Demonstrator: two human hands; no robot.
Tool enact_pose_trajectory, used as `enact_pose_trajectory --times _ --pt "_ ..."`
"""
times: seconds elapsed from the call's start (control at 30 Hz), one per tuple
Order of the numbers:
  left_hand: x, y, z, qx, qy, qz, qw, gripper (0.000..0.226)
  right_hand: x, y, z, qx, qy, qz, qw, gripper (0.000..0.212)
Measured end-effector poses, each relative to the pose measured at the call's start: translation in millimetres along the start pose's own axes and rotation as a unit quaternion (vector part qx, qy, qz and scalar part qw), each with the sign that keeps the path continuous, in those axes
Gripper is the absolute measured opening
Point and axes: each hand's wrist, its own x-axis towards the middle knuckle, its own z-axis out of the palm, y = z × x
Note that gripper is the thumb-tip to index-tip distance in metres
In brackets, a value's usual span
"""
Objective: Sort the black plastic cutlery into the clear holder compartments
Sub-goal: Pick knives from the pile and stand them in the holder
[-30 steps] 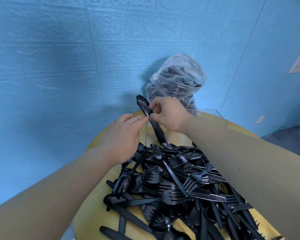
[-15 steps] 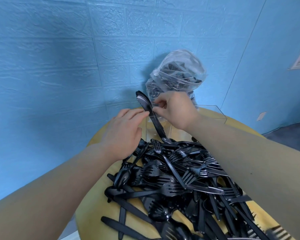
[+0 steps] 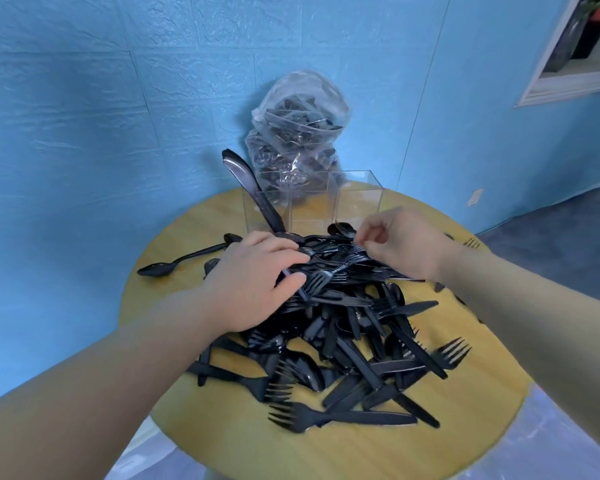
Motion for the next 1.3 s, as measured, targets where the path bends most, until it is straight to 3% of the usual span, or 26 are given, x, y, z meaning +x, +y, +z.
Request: enact_pose_trajectory --times 0.17,0.4,0.6,0.8,0.9,1.3 --pt "3 14 7 0.058 -0.063 -0.048 0.995 0.049 -30 22 0 -0.09 -0.073 0.013 0.993 0.025" --pt "14 10 8 0.034 -0.004 -0.106 0.994 0.04 -23 30 21 -0.148 -0.054 -0.007 0.988 0.035" --pt "9 7 9 -0.037 0.001 -0.066 0.997 0.042 -11 31 25 -0.123 -0.013 -0.01 0.992 0.024" --pt "2 5 12 -0.01 -0.024 -0.044 0.999 0.064 -8 35 22 -0.087 0.023 -0.006 0.996 0.018" --pt "-1 4 16 -0.016 0.001 -0.057 0.998 0.069 -8 36 24 -0.077 0.049 -0.002 0.996 0.017" --pt "-5 12 14 -0.01 0.052 -0.028 0.998 0.045 -21 40 22 -0.11 0.087 -0.03 0.99 0.006"
